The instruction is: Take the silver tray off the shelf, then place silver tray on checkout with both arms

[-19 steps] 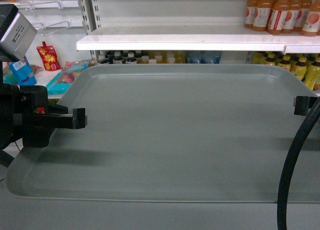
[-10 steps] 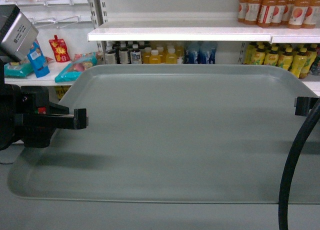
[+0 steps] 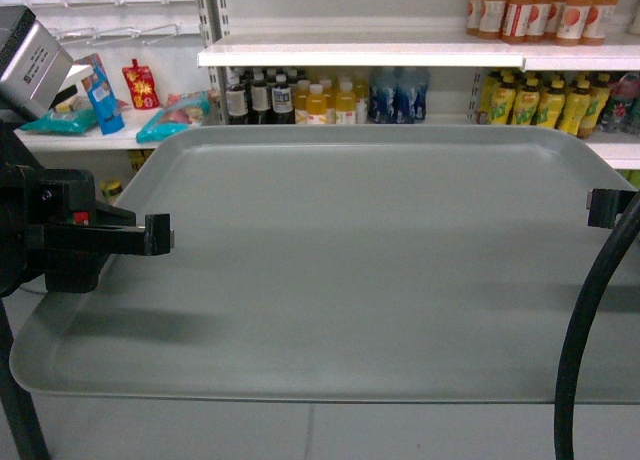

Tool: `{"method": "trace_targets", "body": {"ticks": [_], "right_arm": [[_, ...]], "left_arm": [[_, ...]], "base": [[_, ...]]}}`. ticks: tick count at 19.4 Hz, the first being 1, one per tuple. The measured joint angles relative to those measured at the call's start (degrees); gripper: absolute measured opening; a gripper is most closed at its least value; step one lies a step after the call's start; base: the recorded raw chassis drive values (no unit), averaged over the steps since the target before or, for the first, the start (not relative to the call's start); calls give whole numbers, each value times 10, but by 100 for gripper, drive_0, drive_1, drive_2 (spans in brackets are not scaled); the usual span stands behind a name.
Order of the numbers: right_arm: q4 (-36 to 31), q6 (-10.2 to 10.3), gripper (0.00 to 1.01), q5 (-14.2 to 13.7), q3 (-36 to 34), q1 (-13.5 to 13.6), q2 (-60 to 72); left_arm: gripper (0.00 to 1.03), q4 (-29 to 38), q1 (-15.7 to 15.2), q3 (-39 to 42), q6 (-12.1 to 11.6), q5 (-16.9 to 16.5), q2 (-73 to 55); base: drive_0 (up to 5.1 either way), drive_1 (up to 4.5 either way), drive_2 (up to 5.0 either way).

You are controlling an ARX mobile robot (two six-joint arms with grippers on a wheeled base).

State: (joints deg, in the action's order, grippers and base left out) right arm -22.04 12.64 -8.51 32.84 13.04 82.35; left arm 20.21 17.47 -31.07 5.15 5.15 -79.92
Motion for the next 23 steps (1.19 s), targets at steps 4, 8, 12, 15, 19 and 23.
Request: {"method": "trace_targets", "body": {"ticks": [4,8,12,15,19,23], "right_arm": [[0,0,3,0,0,0,0],[-1,0,3,0,0,0,0],[-2,0,3,0,0,0,-1],[1,0,3,0,-1,0,0],[2,0,3,0,0,0,0],[5,0,3,0,0,0,0]], "left_arm": [[4,0,0,0,0,0,0],[4,0,0,0,0,0,0],[4,0,1,0,0,1,0],[4,-2,1,0,0,0,-1],[4,-2,1,0,0,0,-1],[4,-5,1,0,0,0,0]], "base": [[-10,-405,385],[-7,-402,389],[3,-392,398],[19,-376,415],[12,-384,407],[4,-392,399]]}}
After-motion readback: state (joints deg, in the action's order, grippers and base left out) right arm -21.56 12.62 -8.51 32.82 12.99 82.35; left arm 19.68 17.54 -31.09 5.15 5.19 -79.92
